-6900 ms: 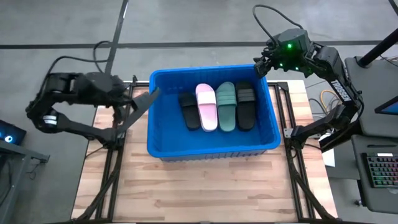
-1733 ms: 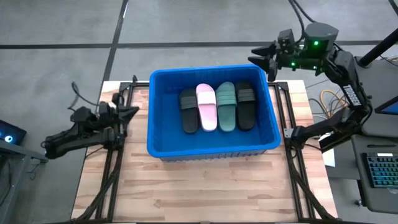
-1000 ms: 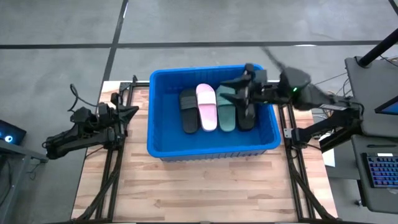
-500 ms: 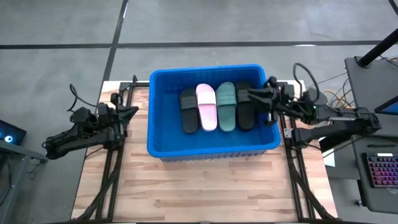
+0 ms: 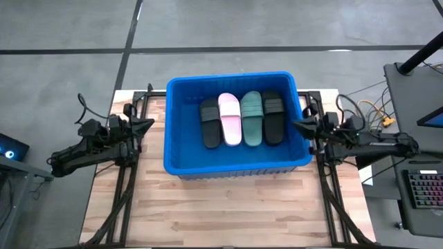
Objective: Pick and place slides into bin
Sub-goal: Return to Home Position
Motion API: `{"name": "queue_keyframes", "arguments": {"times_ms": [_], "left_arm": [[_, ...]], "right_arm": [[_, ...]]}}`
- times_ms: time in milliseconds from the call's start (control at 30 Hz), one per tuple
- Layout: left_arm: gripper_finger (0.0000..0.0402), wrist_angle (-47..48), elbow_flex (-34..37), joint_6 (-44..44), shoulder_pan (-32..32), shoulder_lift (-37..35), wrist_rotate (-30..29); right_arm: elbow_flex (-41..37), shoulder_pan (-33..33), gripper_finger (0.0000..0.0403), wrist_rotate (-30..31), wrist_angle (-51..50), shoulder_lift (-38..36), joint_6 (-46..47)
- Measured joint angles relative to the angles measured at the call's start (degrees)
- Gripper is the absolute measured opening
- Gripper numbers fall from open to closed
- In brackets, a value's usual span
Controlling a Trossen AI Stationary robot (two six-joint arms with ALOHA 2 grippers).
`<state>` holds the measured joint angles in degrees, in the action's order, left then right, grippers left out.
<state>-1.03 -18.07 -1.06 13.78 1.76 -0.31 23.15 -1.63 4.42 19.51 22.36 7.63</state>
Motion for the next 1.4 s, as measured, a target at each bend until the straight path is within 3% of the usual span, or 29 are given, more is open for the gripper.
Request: {"name": "queue_keyframes", "arguments": {"times_ms": [367, 533, 733, 900, 1067, 1200, 1400], "left_arm": [[0.0, 0.73, 0.74, -0.09, 0.0, 0.34, 0.26], [0.0, 2.63, 0.86, -0.09, -0.01, 0.28, 4.22], [0.0, 3.07, 2.52, -0.07, 0.0, 0.14, 5.79], [0.0, -2.69, 6.65, -2.92, -0.02, -0.04, 7.06], [0.0, -7.26, 8.83, -4.8, -0.02, 0.69, 0.43], [0.0, -7.01, 8.91, -4.34, -0.07, 1.38, -0.89], [0.0, -9.42, 13.09, -3.12, -0.04, 1.17, -1.32]], "right_arm": [[-17.2, 0.0, 0.0008, -3.12, 8.22, -14.86, -1.26], [-22.41, -0.04, 0.0008, -2.82, 8.47, -21.32, -0.61], [-22.57, -0.15, 0.0008, -1.35, 4.82, -22.06, -2.35], [-22.63, -0.15, 0.0008, -0.04, 2.24, -22.35, -0.25], [-22.46, -0.15, 0.0008, 1.88, 2.05, -22.33, -1.5], [-20.56, -0.15, 0.0008, 3.11, 1.09, -22.35, -4.91], [-13.86, -0.15, 0.0008, 2.69, -14.61, -22.37, -8.99]]}}
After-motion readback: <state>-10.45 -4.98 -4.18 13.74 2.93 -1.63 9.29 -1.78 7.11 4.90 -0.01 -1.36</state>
